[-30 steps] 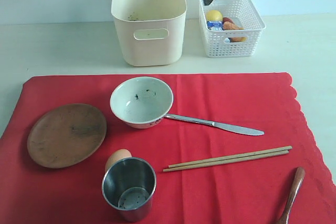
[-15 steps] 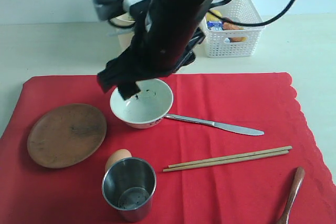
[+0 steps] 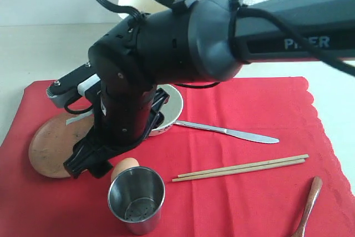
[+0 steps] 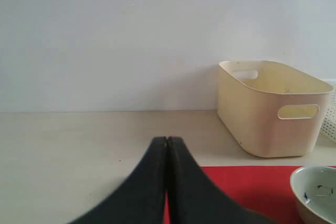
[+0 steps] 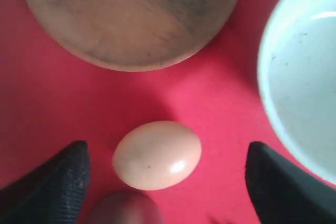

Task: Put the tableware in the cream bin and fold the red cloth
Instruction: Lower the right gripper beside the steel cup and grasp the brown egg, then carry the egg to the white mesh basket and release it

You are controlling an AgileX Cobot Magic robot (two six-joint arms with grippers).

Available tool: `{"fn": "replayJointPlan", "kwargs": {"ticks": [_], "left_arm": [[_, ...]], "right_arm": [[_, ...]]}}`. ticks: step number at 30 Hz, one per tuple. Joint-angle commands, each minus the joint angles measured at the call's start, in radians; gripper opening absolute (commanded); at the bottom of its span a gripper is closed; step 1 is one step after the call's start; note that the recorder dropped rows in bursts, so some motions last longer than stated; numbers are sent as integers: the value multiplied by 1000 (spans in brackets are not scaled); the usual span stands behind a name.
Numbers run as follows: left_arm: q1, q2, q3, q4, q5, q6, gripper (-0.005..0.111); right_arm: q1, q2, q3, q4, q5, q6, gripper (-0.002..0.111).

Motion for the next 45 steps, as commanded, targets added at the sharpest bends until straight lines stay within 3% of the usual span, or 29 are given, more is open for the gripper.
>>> {"fn": "replayJointPlan", "kwargs": {"ticks": [1,16,23,29,40,45], "left_arm": [[-5,-6,3,-4,4,0,2],[-5,-6,3,-4,4,0,2],[-5,-6,3,-4,4,0,2],[-5,-6,3,-4,4,0,2],[-5,-6,3,-4,4,0,2],[-5,-6,3,-4,4,0,2]], "right_arm": [[7,36,3,24,-47,-6,77],[7,140,3,2,-80,2,74],[7,140,3,2,-86,2,41],[7,116,3,6,-86,2,2],[-1,-93,3,-33,-191,2,0],[-73,-162,3,-71,-241,2,0]]}}
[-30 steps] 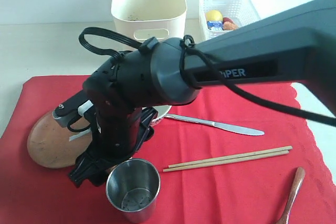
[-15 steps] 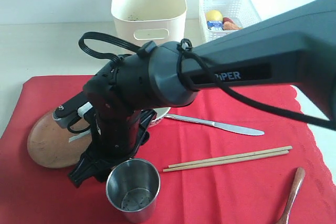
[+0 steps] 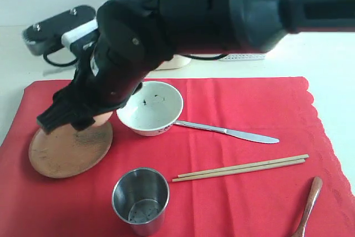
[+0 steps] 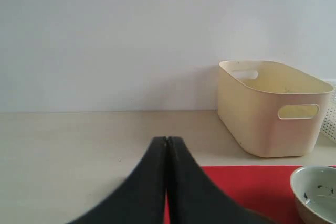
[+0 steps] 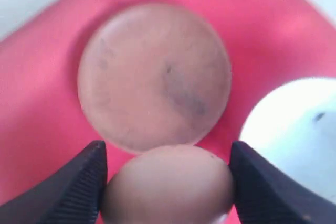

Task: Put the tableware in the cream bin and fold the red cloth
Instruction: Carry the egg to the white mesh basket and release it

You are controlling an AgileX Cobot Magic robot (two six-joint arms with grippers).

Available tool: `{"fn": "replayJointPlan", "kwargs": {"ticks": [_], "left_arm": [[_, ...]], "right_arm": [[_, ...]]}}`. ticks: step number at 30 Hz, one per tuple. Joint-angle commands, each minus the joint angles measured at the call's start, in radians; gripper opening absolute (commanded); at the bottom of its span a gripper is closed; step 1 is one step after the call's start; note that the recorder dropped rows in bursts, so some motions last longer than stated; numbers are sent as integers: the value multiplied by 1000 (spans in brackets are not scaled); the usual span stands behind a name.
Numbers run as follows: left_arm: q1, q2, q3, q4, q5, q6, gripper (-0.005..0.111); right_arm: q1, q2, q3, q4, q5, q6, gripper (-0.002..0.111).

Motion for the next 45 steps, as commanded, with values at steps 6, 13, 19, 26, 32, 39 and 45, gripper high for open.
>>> {"fn": "replayJointPlan", "kwargs": {"ticks": [6,13,19,26,32,39,45], "left_arm": [[-5,-6,3,-4,4,0,2],[-5,-6,3,-4,4,0,2],[-5,-6,3,-4,4,0,2],[-5,-6,3,-4,4,0,2],[-5,-6,3,-4,4,0,2],[-5,-6,3,-4,4,0,2],[-5,-6,3,-4,4,0,2]], "right_arm": [[-222,-90,1,-57,-118,0,0],[-358,-90,1,-59,-211,-7,0],[-469,-88,1,-59,-343,-7,0],[-597,-25,1,-59,-491,-2,0],[-692,63,1,-18,-601,1,0],[-747,168,1,54,-737,1,0],[-748,228,1,103,-800,1,8]]}}
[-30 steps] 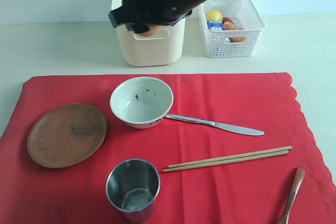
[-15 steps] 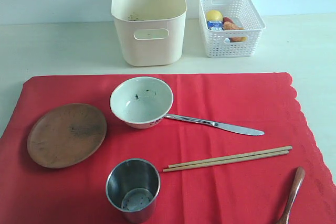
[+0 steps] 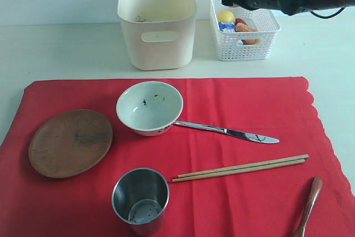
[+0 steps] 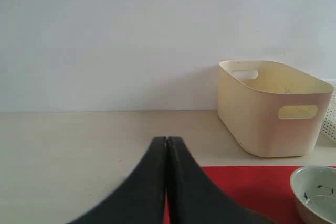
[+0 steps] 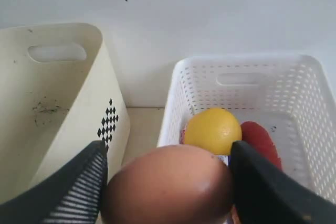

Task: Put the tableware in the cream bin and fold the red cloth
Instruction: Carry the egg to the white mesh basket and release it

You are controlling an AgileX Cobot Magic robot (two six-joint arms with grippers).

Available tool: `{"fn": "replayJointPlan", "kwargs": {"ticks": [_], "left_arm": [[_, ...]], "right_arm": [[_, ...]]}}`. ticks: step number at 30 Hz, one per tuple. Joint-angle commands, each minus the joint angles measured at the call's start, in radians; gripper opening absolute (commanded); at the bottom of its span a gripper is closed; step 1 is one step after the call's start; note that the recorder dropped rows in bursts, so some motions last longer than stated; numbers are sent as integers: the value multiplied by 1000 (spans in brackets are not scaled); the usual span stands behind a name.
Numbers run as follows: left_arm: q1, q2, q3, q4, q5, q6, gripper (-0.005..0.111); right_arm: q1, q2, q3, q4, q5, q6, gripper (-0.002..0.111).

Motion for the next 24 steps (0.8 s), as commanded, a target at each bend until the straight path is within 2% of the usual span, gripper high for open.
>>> {"fn": "replayJointPlan", "kwargs": {"ticks": [1,3,7,13,17,24], "left_arm": [[-5,-6,3,-4,4,0,2],[-5,-6,3,-4,4,0,2],[-5,-6,3,-4,4,0,2],[-5,-6,3,-4,4,0,2],[-5,-6,3,-4,4,0,2],[-5,-6,3,-4,4,0,2]], "right_arm": [[-3,33,1,58,-66,-1,14],[-3,44,1,79,-79,-6,23],[-3,60,1,99,-94,-53,48],[-3,64,1,99,-94,-56,75],[-3,46,1,99,-76,-56,81],[-3,-57,1,99,76,-54,81]]}}
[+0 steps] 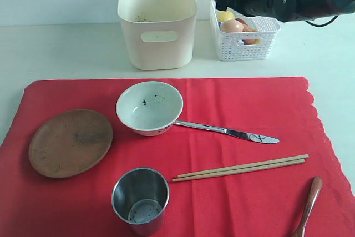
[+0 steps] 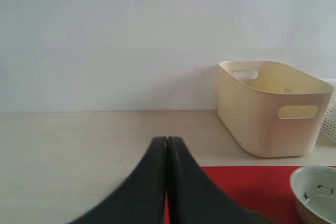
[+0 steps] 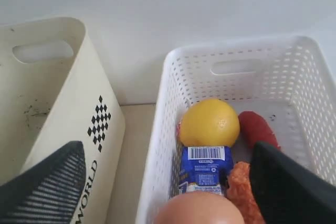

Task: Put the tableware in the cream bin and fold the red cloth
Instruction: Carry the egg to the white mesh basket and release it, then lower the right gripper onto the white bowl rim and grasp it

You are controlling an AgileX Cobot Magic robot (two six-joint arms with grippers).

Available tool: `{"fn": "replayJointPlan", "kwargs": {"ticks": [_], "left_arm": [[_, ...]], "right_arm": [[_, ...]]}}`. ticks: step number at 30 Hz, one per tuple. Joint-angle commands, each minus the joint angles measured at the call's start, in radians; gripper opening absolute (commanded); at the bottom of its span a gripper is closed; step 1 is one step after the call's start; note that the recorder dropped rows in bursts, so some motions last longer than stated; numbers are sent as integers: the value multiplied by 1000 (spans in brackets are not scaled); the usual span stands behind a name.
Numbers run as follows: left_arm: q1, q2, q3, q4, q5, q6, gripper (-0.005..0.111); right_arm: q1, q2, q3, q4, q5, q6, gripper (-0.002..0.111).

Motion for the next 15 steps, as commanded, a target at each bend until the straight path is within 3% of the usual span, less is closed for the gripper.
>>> {"fn": "replayJointPlan", "kwargs": {"ticks": [1,15], "left_arm": [[-5,-6,3,-4,4,0,2],[-5,-6,3,-4,4,0,2]], "right_arm": [[-3,-95,1,-3,115,-10,81],[13,-348,1,-5,586,-15,81]]}}
